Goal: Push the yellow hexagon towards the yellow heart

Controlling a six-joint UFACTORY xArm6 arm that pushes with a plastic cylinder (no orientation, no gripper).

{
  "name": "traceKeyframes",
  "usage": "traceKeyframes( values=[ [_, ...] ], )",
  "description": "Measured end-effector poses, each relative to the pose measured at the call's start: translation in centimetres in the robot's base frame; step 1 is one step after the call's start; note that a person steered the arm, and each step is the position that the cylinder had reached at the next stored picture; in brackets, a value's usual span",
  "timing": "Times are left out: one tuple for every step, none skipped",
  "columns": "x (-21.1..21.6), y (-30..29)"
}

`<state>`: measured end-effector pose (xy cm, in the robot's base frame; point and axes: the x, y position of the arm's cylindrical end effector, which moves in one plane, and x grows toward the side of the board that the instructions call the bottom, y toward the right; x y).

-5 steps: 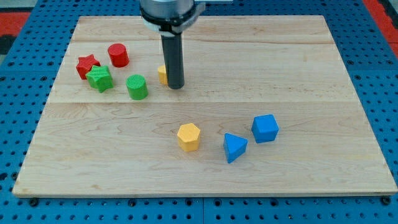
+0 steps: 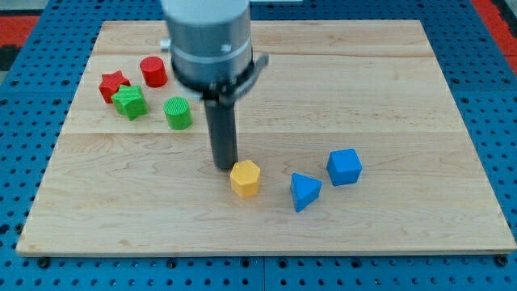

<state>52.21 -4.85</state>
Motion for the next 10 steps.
traceKeyframes(
  values=[
    [5.3,0.5],
    [5.6,5.9],
    [2.5,4.1],
    [-0.3,2.5],
    [-1.2,0.8],
    [-4.3,-0.9],
    [-0.9,-1.3],
    [-2.9,-5.0],
    [-6.6,-1.3],
    [-9.6,0.9]
  ],
)
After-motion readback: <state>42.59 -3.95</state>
